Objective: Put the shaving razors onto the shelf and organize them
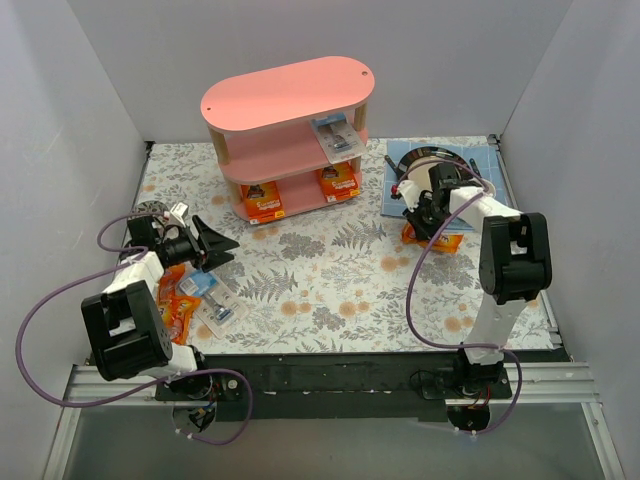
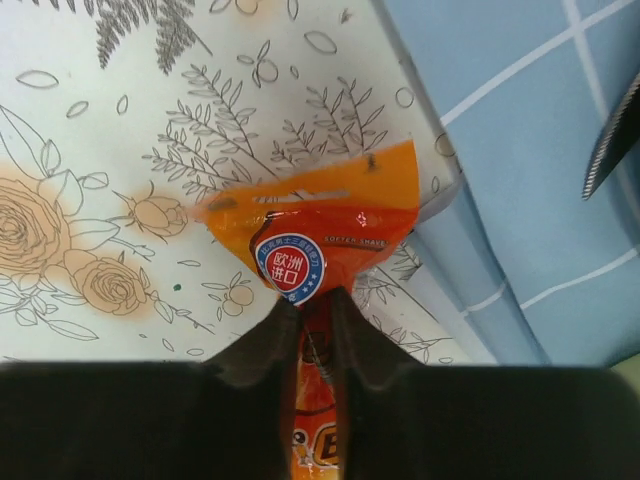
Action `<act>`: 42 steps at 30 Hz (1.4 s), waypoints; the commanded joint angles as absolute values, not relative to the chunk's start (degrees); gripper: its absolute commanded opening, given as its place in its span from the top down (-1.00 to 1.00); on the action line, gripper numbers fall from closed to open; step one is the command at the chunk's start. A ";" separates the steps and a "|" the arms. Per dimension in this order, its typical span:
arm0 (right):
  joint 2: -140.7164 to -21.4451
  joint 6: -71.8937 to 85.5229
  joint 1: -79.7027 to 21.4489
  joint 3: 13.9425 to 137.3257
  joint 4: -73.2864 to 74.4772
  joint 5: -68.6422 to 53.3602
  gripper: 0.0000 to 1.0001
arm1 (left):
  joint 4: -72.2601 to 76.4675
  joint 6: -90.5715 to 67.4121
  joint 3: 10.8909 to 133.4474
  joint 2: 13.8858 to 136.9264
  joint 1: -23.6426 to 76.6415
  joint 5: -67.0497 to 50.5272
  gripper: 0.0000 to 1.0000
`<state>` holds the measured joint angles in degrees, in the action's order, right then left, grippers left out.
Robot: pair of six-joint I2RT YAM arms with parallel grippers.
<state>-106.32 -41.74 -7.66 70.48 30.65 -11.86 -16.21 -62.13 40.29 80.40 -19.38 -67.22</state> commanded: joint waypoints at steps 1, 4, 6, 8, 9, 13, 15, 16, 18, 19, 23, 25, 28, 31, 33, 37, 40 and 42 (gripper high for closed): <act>-108.20 -47.88 -10.01 75.23 39.19 -15.12 0.70 | -18.10 -58.89 42.97 77.78 -19.69 -67.06 -0.29; -106.27 -53.41 -15.37 74.97 40.60 -14.76 0.81 | -17.93 -59.41 43.59 77.17 -19.77 -68.73 -0.28; -103.55 -56.93 -20.37 73.66 41.31 -16.77 0.84 | -17.84 -59.94 43.59 76.90 -19.69 -70.65 -0.28; -101.61 -64.55 -25.63 72.25 41.40 -18.01 0.85 | -18.19 -59.85 43.68 77.34 -19.69 -72.24 -0.26; -99.77 -67.73 -27.23 70.85 41.31 -18.80 0.85 | -20.98 -57.85 44.81 78.39 -19.69 -72.68 -0.25; -96.51 -81.01 -34.00 68.65 40.78 -19.78 0.87 | -30.83 -49.06 48.69 80.07 -19.60 -72.51 -0.22; -95.28 -92.16 -37.87 67.77 40.96 -18.21 0.87 | -34.87 -45.63 49.74 79.37 -19.60 -72.33 -0.23; -94.66 -97.42 -39.01 65.24 40.70 -17.24 0.87 | -36.02 -42.48 50.53 79.02 -19.51 -71.64 -0.23; -91.94 -111.61 -41.74 61.20 37.12 -14.17 0.86 | -38.83 -40.09 51.15 78.75 -18.90 -70.84 -0.24; -90.89 -115.45 -42.10 56.56 35.09 -14.06 0.82 | -39.89 -37.82 52.11 78.92 -18.29 -70.14 -0.25; -85.45 -126.47 -42.54 46.27 24.46 -13.45 0.26 | -46.48 -31.05 55.18 81.21 -9.88 -65.77 -0.24; -83.68 -121.86 -42.54 45.00 21.02 -13.54 0.13 | -48.42 -30.32 55.81 81.82 -6.00 -62.94 -0.23; -79.90 -108.62 -41.93 47.63 23.89 -13.88 -0.11 | -47.46 -31.63 55.72 82.09 -0.80 -60.91 -0.22; -75.16 -98.03 -40.96 49.92 27.49 -16.17 -0.49 | -46.06 -32.43 55.72 83.32 6.14 -59.16 -0.22; -71.12 -90.37 -40.78 49.14 29.26 -17.40 -0.49 | -44.65 -32.78 56.51 84.81 10.88 -56.88 -0.21; -64.35 -70.80 -40.69 44.57 25.50 -17.49 -0.50 | -42.10 -35.59 59.84 89.72 17.65 -51.95 -0.18; -62.32 -52.69 -40.43 44.21 23.12 -15.74 -0.50 | -40.35 -37.61 64.22 95.43 21.79 -48.62 -0.18; -62.31 -38.59 -40.08 44.91 21.27 -13.19 -0.50 | -39.20 -38.58 66.61 98.77 24.51 -47.99 -0.18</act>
<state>-62.70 -69.38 -40.82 45.06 25.54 -15.70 -42.85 -36.16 61.14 94.63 20.97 -52.53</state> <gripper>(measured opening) 0.752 0.590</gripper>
